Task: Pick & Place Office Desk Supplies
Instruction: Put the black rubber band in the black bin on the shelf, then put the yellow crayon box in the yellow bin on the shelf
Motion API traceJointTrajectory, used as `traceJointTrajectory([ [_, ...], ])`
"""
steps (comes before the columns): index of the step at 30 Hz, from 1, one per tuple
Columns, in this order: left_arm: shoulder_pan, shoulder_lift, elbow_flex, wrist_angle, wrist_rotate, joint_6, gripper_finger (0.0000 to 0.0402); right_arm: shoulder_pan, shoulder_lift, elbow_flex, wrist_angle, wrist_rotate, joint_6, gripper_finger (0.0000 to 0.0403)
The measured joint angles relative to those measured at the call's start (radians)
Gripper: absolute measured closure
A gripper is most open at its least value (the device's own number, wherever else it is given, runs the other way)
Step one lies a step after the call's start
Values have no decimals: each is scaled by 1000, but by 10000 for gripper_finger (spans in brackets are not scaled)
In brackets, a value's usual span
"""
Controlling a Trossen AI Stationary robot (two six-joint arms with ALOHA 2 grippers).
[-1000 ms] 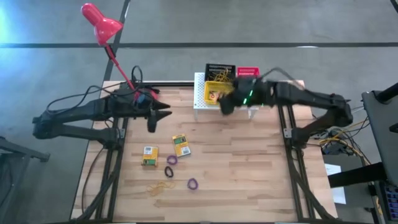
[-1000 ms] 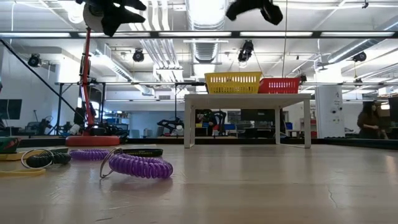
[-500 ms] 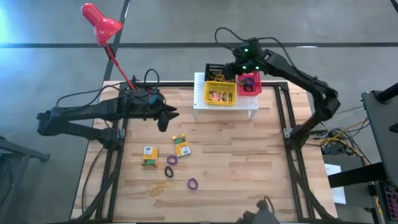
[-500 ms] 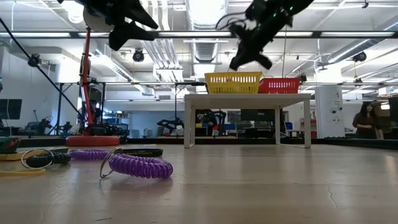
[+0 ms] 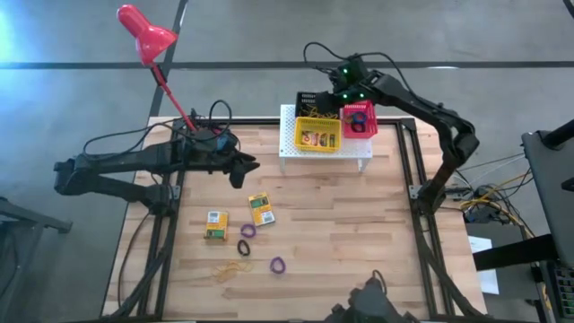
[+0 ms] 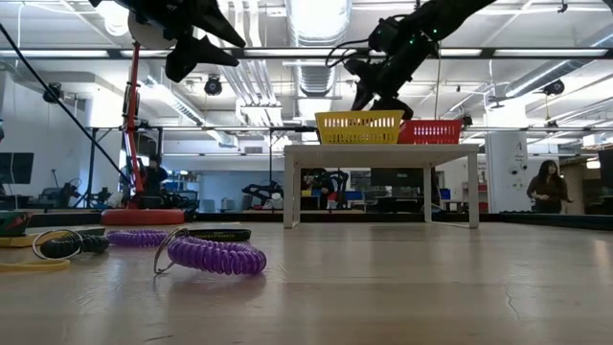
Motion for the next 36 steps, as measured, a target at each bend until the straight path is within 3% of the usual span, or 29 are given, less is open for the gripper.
traceJointTrajectory([
  [6, 0, -1, 19, -27, 48, -18, 237, -1, -9, 24, -32, 4, 1, 212],
  [14, -1, -31, 61, -122, 93, 0, 237, 67, -94, 28, -37, 46, 45, 213],
  [20, -1, -66, 61, -211, 93, 56, 237, 293, -189, 18, -42, 204, 37, 226],
  [25, -1, -72, 61, -304, 91, 97, 237, 539, -213, -9, -58, 390, 124, 233],
  [31, -1, -70, 61, -362, 91, 178, 237, 834, -190, -35, -98, 591, 390, 242],
  [36, -1, -68, 61, -361, 156, 197, 237, 1068, -160, -57, -140, 788, 703, 250],
])
